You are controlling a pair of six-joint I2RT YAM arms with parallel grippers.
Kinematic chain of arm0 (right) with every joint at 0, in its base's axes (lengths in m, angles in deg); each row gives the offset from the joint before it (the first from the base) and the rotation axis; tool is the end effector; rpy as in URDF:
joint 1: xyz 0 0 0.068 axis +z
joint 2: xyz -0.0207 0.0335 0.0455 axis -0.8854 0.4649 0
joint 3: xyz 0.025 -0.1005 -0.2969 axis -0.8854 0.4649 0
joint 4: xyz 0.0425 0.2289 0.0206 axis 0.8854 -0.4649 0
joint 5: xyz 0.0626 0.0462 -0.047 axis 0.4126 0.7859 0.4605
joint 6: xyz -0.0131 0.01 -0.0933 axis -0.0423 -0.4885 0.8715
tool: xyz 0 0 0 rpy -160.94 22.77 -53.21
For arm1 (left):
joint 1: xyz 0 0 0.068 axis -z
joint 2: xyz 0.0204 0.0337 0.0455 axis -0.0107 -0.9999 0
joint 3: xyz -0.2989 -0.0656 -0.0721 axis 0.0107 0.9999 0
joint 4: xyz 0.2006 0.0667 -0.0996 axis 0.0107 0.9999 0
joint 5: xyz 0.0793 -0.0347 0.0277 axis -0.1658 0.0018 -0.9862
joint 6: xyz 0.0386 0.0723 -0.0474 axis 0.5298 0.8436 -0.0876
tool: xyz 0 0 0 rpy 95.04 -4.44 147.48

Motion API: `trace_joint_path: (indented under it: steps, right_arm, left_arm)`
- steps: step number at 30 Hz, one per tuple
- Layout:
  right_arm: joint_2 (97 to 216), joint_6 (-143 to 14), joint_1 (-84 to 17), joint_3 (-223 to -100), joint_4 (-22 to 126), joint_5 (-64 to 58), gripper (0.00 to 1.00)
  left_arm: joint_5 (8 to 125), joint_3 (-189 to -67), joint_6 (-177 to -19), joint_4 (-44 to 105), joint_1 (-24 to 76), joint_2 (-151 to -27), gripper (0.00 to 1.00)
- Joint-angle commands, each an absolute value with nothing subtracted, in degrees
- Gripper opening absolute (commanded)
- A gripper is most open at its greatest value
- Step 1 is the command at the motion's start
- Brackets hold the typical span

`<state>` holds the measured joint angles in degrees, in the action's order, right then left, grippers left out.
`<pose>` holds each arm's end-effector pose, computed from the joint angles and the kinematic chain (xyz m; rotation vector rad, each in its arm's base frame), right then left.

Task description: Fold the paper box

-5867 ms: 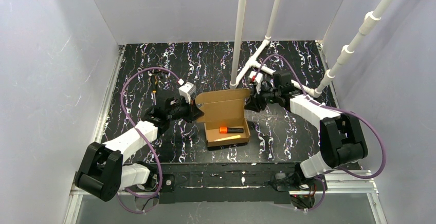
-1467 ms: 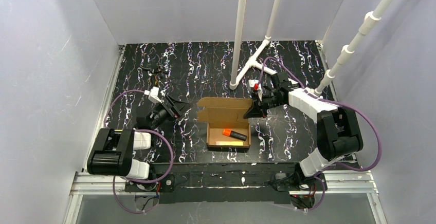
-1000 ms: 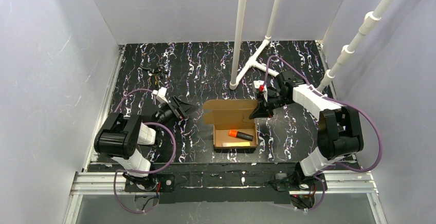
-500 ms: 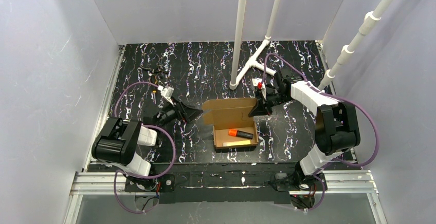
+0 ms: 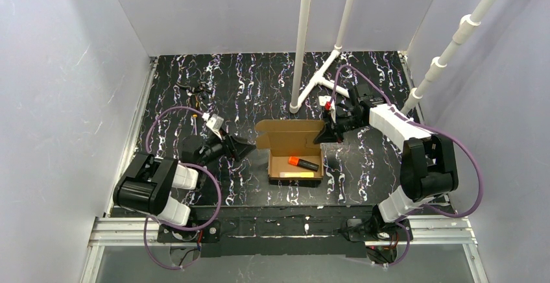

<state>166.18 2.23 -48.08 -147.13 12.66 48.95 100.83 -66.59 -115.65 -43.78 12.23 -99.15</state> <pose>0.2563 0.1412 0.2580 -1.5316 1.6254 1.0165 0.2289 -0.1116 0.2319 0.3948 1.6210 -1.1376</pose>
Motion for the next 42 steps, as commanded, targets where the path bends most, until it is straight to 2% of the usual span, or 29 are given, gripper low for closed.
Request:
trace_joint_path:
  steps: [1, 7, 13, 15, 18, 21, 24, 30, 33, 35, 39, 42]
  right_arm:
    - [164.48, 0.06, -48.15, -146.35, 14.87, 49.07, 0.01]
    - [165.17, 2.56, -48.06, -146.38, 12.82, 50.68, 0.01]
    - [165.23, 3.56, -48.06, -146.38, 11.79, 49.98, 0.01]
    - [165.19, 3.63, -48.06, -146.31, 11.81, 49.44, 0.01]
    - [165.3, 3.81, -48.06, -146.2, 11.7, 49.65, 0.01]
    - [165.6, 3.92, -48.08, -146.22, 11.58, 49.97, 0.01]
    - [165.35, 4.01, -48.06, -146.11, 11.49, 49.9, 0.01]
    - [164.78, 4.01, -48.08, -146.0, 11.49, 50.08, 0.01]
    - [165.11, 4.07, -48.06, -145.92, 11.35, 50.48, 0.01]
    - [165.22, 4.1, -48.06, -145.92, 11.25, 50.66, 0.01]
    - [165.29, 4.15, -48.06, -145.75, 11.31, 50.72, 0.01]
    - [165.74, 4.11, -48.06, -145.66, 11.47, 50.49, 0.01]
  left_arm:
    - [101.95, -68.05, -113.24, -43.26, 13.86, -98.98, 0.63]
    - [99.64, -68.58, -113.65, -45.42, 16.06, -99.75, 0.61]
    - [89.01, -61.33, -113.23, -38.26, 13.22, -80.99, 0.65]
    - [85.95, -61.58, -112.64, -29.82, 13.19, -74.0, 0.71]
    - [77.73, -61.71, -113.19, -21.15, 13.05, -68.26, 0.96]
    - [73.83, -61.93, -117.48, -20.84, 12.97, -70.07, 0.98]
    - [79.39, -64.3, -118.01, -20.99, 12.85, -75.3, 0.98]
    - [86.05, -67.91, -115.12, -21.71, 12.35, -84.46, 0.78]
    - [89.83, -70.3, -115.79, -24.38, 12.31, -90.73, 0.61]
    - [92.49, -71.42, -117.23, -28.27, 12.3, -95.2, 0.53]
    - [95.54, -70.85, -120.75, -42.85, 12.31, -102.99, 0.49]
    - [98.15, -72.15, -122.28, -46.6, 13.1, -106.18, 0.49]
